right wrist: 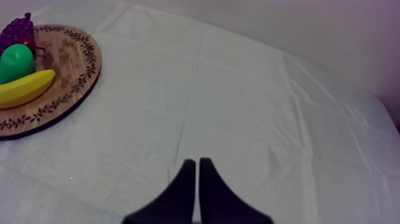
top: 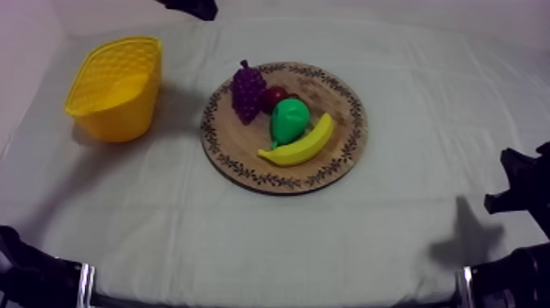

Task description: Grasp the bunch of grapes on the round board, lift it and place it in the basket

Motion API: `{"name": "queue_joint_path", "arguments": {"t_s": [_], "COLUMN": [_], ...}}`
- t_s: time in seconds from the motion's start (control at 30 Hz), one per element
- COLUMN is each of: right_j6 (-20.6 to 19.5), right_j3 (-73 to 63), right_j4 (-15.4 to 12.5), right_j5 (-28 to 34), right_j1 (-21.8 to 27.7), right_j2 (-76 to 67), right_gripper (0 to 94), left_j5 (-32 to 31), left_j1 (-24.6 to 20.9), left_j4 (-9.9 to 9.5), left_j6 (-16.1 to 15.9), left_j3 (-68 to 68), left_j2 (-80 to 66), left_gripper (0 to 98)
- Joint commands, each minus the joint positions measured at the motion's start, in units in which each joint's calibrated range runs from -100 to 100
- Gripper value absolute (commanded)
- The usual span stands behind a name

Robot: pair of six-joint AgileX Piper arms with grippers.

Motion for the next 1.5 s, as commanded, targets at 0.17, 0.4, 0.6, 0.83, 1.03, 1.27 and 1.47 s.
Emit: {"name": "queue_joint_path", "arguments": {"t_s": [0.17,0.4,0.6,0.83,1.03,1.27,1.47], "right_j6": [-0.02,-0.02,-0.02,-0.02,-0.02,-0.02,-0.02], "right_j3": [-0.01,-0.01,-0.01,-0.01,-0.01,-0.01,-0.01], "right_j4": [-0.01,-0.01,-0.01,-0.01,-0.01,-0.01,-0.01], "right_j5": [0.00,0.00,0.00,0.00,0.00,0.00,0.00], "right_j1": [0.03,0.03,0.03,0.03,0.03,0.03,0.03], "right_j2": [0.02,0.02,0.02,0.02,0.02,0.02,0.02], "right_gripper": [0.3,0.3,0.3,0.3,0.3,0.3,0.3], "left_j5": [-1.09,-2.24,-3.55,-3.12,-3.10,-6.70,-8.40], "left_j1": [0.68,0.65,0.83,0.70,0.73,0.89,1.01], "left_j4": [0.22,0.01,-1.63,-2.24,-2.49,-1.20,0.45], "left_j6": [-0.21,1.29,11.23,12.61,12.81,8.56,7.46], "left_j3": [-3.69,-5.26,-4.14,-5.50,-5.73,-3.08,-0.95], "left_j2": [6.32,9.54,10.89,12.31,12.55,12.08,11.77], "left_gripper": [0.0,0.0,0.0,0.0,0.4,36.5,67.7]}}
